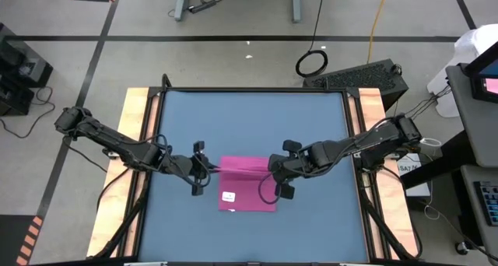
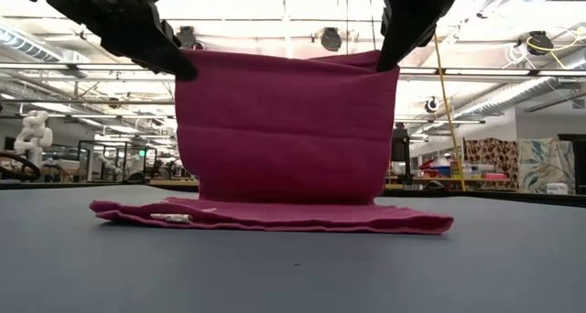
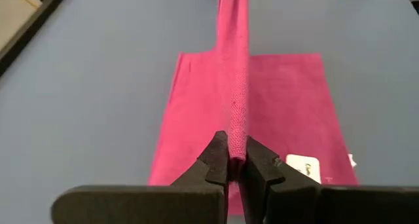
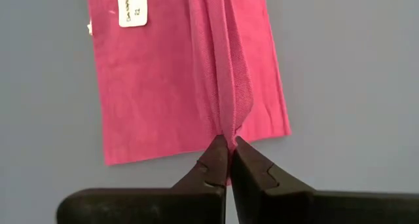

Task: Roll towel
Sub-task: Fold the light red towel

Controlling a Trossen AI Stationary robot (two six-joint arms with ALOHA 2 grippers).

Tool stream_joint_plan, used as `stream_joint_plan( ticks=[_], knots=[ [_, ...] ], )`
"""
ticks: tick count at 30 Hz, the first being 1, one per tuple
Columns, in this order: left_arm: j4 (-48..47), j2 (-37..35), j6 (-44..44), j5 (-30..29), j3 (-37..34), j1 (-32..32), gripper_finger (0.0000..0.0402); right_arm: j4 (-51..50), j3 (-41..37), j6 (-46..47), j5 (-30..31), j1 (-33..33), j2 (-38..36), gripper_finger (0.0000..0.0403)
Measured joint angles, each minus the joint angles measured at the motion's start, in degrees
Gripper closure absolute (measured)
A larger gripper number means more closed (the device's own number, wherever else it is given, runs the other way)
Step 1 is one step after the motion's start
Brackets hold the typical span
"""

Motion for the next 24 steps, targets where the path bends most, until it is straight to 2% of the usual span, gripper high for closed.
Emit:
stream_joint_plan(
  ticks=[9,17,24],
  knots=[
    [0.2,0.6,-2.4,3.5,0.0,0.0,0.0383,0.2,0.0,1.0,0.0,0.8,0.0,0.0401],
    [0.5,4.9,-4.4,3.7,0.0,0.0,0.0383,-0.4,0.0,2.3,-0.3,1.7,2.0,0.0401],
    [0.2,5.3,-4.4,4.0,0.0,-0.2,0.0383,0.3,0.0,3.8,-1.5,2.9,3.3,0.0401]
  ],
)
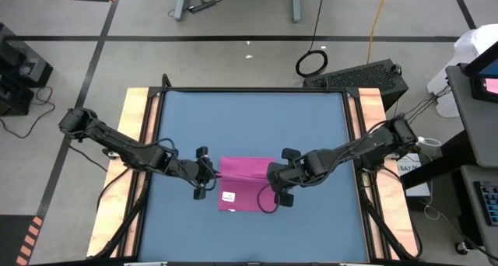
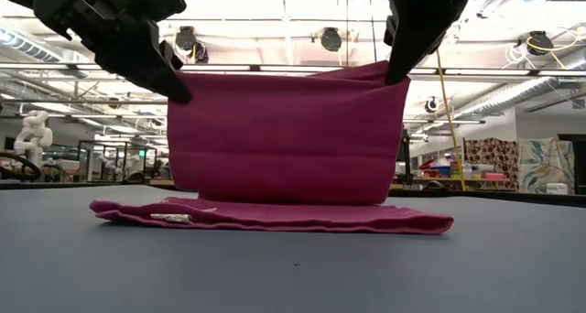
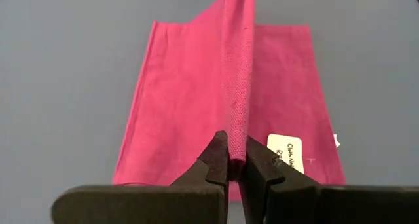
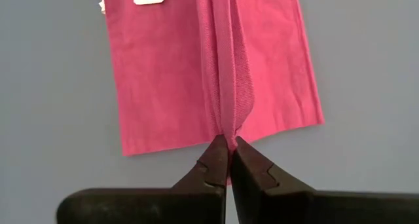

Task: Roll towel
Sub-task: Fold the light red towel

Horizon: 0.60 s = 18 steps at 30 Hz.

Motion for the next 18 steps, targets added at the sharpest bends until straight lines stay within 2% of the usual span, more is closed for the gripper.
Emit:
stream_joint_plan(
  ticks=[7,18],
  knots=[
    [-0.2,0.0,-0.1,3.0,0.0,-0.3,0.0383,1.5,0.0,0.8,-0.2,1.0,0.4,0.0401],
    [-0.2,0.0,-0.5,3.0,0.0,-1.4,0.0383,2.1,0.0,1.6,-0.1,2.0,3.1,0.0401]
  ],
)
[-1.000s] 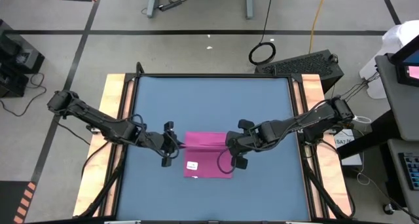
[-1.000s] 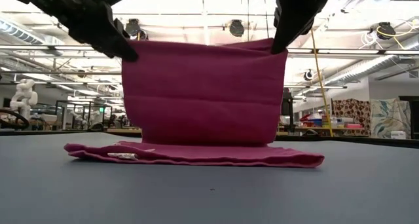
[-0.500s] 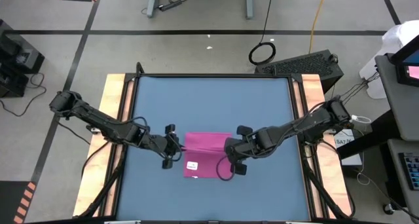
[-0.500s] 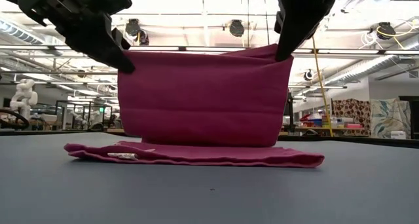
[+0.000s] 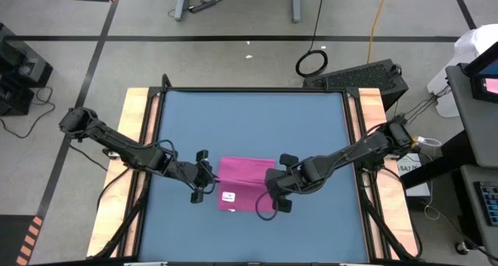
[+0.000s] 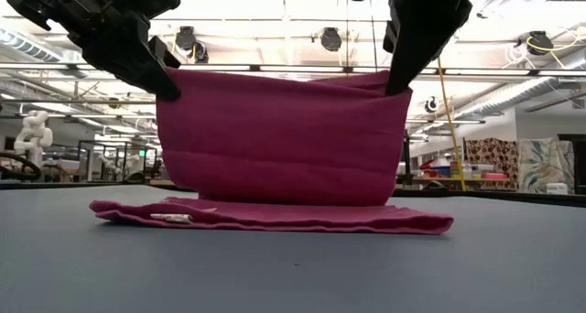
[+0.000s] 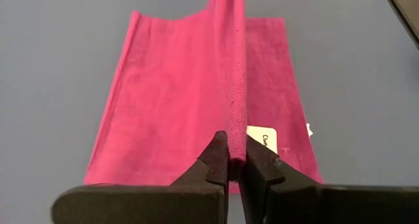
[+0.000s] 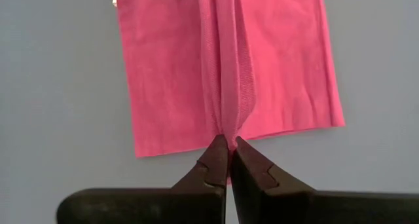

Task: Roll towel
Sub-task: Fold the light red towel

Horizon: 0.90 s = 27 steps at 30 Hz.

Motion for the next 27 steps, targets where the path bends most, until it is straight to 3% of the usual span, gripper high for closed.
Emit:
stream_joint_plan(
  ticks=[27],
  knots=[
    [2.0,5.7,-1.1,0.9,0.0,-0.3,0.0383,-0.9,0.0,-1.7,-1.8,-0.3,-0.1,0.0401]
  ],
)
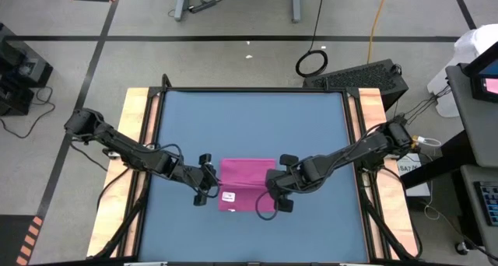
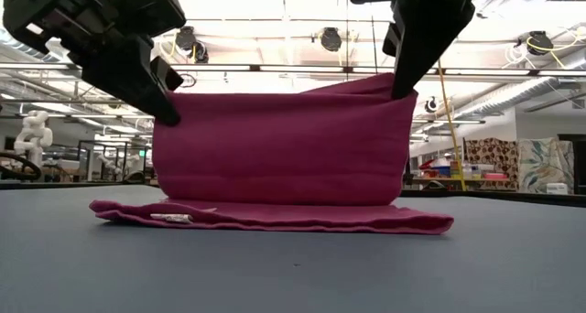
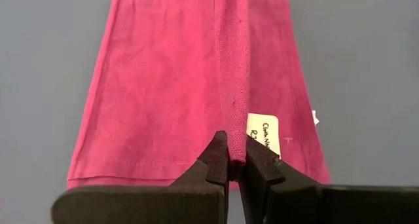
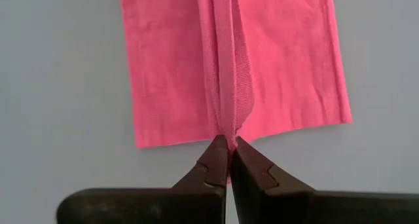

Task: Roll towel
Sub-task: Fold the light red towel

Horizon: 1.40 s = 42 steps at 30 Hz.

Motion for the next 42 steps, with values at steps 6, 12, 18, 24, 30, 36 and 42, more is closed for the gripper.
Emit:
stream_joint_plan(
  ticks=[6,12,18,24,30,36,42],
  knots=[
    [0.0,0.0,0.0,0.0,0.0,0.0,0.0383,0.1,0.0,1.3,-1.2,0.0,0.8,0.0401],
    [0.0,0.0,0.0,0.1,0.0,0.0,0.0383,0.2,0.0,1.5,-1.5,0.0,2.1,0.0401],
    [-0.6,0.0,0.1,0.3,0.0,0.0,0.0383,1.2,0.0,2.4,-2.4,0.1,2.1,0.0401],
    [-1.6,0.0,0.0,0.3,0.0,0.0,0.0383,2.7,0.0,3.0,-3.1,0.8,2.1,0.0401],
    [-1.3,0.0,0.0,0.8,0.0,0.0,0.0383,3.1,0.0,3.4,-2.8,1.7,2.1,0.0401],
    [-1.9,0.0,-1.0,1.8,0.0,0.0,0.0383,2.6,0.0,4.6,-3.1,2.0,2.1,0.0386],
    [-1.5,0.0,-1.3,1.9,-0.5,0.0,0.0383,2.0,-0.1,6.0,-3.1,2.1,2.1,0.0347]
  ],
)
